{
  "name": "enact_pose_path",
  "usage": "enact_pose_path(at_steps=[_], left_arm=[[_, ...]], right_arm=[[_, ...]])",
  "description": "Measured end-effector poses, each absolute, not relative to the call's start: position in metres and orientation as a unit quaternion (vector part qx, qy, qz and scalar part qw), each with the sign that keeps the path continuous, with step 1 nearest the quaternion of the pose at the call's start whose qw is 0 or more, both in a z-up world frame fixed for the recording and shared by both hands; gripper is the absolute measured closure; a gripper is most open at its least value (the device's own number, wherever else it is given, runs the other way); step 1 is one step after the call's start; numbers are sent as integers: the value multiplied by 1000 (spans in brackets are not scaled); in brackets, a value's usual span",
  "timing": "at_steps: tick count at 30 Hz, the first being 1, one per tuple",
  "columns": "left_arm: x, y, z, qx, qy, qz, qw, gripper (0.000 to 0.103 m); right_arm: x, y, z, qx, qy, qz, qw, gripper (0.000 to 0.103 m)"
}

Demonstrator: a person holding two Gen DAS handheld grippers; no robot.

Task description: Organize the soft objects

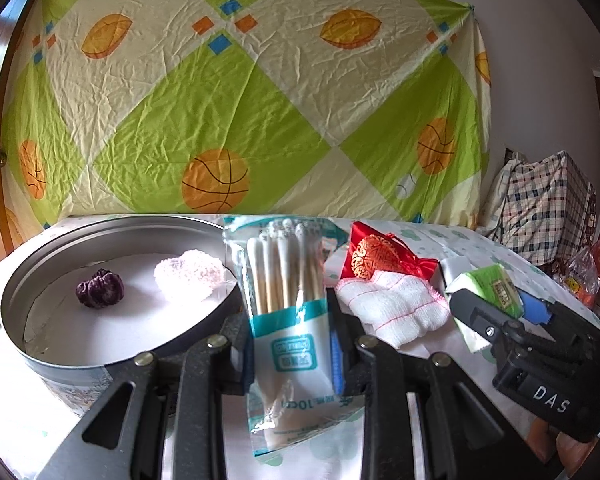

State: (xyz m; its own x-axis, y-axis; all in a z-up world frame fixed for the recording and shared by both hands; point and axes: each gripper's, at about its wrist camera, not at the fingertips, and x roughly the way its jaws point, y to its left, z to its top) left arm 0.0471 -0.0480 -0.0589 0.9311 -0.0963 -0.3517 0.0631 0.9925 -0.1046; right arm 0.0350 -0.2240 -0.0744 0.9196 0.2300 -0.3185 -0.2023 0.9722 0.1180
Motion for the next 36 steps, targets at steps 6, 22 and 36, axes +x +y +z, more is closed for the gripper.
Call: enact_pose_path(at_steps=[6,22,36], left_arm=[[46,-41,-59,-49,179,-35,982,77],[40,-25,-58,-50,168,-18,984,77],[37,-11,-59,-57,166,-7,985,77]], right_arm=[[35,-217,-75,38,169,116,978,33],[34,-198,-76,31,167,131,977,33],[34,-184,-76,26,168,144,975,33]])
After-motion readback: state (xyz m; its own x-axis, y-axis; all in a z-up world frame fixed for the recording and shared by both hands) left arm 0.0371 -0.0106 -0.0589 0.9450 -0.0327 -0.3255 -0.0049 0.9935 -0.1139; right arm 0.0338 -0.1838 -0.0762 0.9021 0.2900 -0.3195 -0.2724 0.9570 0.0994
